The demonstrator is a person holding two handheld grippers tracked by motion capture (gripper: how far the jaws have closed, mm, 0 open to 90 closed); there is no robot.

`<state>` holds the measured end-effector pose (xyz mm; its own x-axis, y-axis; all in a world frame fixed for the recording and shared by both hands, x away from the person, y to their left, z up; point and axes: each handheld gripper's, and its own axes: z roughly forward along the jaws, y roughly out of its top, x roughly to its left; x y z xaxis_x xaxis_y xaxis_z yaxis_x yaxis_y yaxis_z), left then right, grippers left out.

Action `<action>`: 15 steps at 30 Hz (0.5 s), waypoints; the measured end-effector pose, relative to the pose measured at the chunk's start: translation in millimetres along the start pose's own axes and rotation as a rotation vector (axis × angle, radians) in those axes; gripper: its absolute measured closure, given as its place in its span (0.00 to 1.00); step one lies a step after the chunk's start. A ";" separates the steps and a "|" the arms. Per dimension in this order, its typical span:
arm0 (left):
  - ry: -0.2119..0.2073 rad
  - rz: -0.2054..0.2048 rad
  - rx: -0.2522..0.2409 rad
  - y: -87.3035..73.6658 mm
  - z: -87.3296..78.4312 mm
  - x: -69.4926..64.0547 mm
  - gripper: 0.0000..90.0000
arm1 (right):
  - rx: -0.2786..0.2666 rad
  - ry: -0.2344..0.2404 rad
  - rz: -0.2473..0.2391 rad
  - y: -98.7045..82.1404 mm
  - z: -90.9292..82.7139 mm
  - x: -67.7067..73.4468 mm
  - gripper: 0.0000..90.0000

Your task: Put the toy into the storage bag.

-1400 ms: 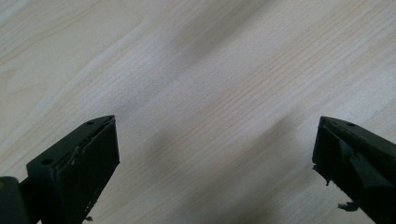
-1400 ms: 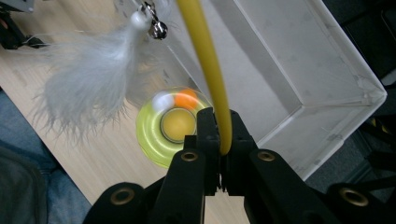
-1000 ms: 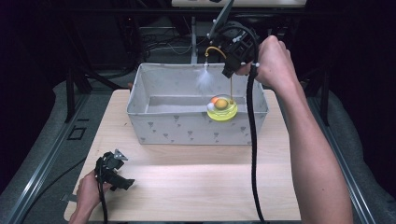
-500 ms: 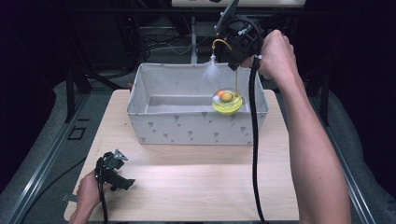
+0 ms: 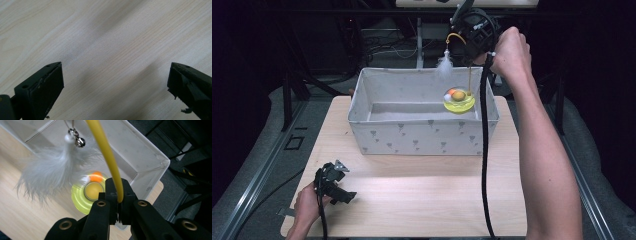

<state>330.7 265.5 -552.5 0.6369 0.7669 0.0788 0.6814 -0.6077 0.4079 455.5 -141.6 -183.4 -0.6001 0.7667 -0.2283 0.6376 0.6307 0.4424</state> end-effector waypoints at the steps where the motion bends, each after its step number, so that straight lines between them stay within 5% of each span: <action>1: 0.001 0.002 0.001 -0.2 -0.3 0.1 0.01 | 0.002 0.000 0.004 -0.1 1.1 -2.0 0.98; 15: -0.001 -0.001 -0.001 0.0 0.1 -0.6 0.01 | 0.014 -0.038 0.058 -3.0 17.0 -22.8 0.98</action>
<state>330.4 265.1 -552.7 0.6366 0.7673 0.0779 0.6815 -0.6070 0.4087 475.4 -158.9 -194.3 -0.5436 0.8057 -0.2354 0.6772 0.5867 0.4440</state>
